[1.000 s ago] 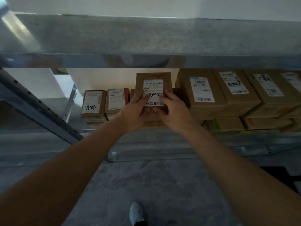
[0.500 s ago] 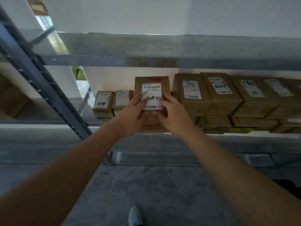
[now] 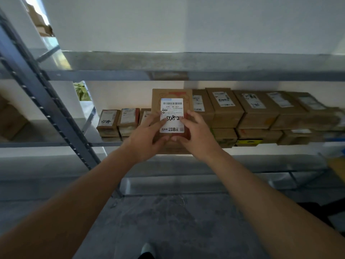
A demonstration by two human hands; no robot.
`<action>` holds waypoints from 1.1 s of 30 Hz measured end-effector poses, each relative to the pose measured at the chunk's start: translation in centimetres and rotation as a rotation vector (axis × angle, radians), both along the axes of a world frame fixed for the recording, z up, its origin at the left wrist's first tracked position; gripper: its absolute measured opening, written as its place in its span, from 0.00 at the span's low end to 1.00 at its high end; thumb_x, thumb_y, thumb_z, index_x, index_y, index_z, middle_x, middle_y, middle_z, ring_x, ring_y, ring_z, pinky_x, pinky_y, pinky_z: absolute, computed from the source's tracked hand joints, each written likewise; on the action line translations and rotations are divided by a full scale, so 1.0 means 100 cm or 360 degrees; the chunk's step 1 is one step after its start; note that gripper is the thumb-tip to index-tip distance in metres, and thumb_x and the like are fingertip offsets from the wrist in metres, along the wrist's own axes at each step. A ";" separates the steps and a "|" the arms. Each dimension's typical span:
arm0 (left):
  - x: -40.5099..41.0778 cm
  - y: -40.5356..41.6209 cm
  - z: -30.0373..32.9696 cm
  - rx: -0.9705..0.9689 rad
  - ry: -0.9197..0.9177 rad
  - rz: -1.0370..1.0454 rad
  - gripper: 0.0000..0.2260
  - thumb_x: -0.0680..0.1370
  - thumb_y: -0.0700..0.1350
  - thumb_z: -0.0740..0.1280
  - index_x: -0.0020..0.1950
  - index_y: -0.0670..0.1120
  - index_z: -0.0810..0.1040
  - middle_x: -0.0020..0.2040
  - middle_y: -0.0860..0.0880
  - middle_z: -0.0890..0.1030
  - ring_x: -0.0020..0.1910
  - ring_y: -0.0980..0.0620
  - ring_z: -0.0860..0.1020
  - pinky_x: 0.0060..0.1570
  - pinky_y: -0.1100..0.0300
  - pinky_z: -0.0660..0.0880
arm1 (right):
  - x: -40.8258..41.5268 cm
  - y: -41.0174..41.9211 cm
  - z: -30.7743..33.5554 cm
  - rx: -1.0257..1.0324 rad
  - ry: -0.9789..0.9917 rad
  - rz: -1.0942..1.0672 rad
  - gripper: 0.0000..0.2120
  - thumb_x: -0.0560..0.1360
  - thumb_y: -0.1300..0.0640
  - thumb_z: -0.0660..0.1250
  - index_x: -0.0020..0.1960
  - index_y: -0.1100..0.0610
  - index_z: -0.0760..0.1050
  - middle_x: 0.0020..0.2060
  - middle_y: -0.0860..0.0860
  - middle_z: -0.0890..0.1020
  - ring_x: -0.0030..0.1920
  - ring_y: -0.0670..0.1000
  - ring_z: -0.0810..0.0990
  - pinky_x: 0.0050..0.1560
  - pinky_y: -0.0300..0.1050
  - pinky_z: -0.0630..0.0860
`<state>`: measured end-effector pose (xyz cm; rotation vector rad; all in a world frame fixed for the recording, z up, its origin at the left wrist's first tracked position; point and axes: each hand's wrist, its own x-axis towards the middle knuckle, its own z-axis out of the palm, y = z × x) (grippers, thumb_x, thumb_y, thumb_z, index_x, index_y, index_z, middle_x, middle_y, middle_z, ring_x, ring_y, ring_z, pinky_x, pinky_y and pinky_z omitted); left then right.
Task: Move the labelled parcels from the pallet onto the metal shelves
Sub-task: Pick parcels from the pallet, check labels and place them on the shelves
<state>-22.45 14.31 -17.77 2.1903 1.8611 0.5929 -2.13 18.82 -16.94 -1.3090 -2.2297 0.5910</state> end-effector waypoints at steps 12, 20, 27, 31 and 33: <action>0.038 0.023 0.019 0.0089 0.0038 -0.0354 0.30 0.82 0.55 0.66 0.81 0.45 0.63 0.82 0.46 0.57 0.79 0.44 0.61 0.78 0.47 0.61 | 0.042 -0.022 0.018 0.0109 -0.0065 -0.0350 0.36 0.76 0.46 0.74 0.78 0.55 0.65 0.80 0.51 0.57 0.79 0.54 0.58 0.76 0.48 0.57; 0.067 0.047 0.022 0.0149 0.0044 -0.0774 0.30 0.83 0.55 0.65 0.81 0.44 0.62 0.82 0.46 0.56 0.79 0.46 0.60 0.77 0.56 0.56 | 0.065 -0.051 0.023 0.0115 -0.0042 -0.0737 0.34 0.74 0.46 0.75 0.76 0.56 0.68 0.77 0.53 0.62 0.77 0.54 0.62 0.77 0.52 0.63; 0.123 0.058 0.020 0.0171 -0.0064 -0.1147 0.29 0.82 0.53 0.67 0.79 0.40 0.66 0.81 0.44 0.59 0.78 0.49 0.61 0.76 0.60 0.58 | 0.109 -0.084 0.027 0.0083 -0.0057 -0.1061 0.33 0.74 0.48 0.76 0.75 0.58 0.70 0.79 0.57 0.61 0.77 0.56 0.61 0.72 0.35 0.51; 0.169 0.058 0.022 0.0164 -0.0117 -0.1303 0.29 0.82 0.54 0.66 0.78 0.39 0.67 0.80 0.43 0.60 0.78 0.48 0.62 0.77 0.56 0.61 | 0.146 -0.100 0.028 0.0081 -0.0038 -0.1186 0.34 0.74 0.48 0.76 0.74 0.59 0.70 0.78 0.57 0.62 0.78 0.55 0.61 0.73 0.36 0.52; 0.195 0.058 0.022 0.0169 -0.0122 -0.1356 0.29 0.82 0.53 0.67 0.78 0.40 0.67 0.81 0.43 0.59 0.79 0.48 0.61 0.77 0.60 0.58 | 0.168 -0.106 0.026 0.0083 -0.0035 -0.1243 0.35 0.74 0.48 0.76 0.75 0.59 0.69 0.79 0.57 0.61 0.78 0.55 0.60 0.76 0.40 0.54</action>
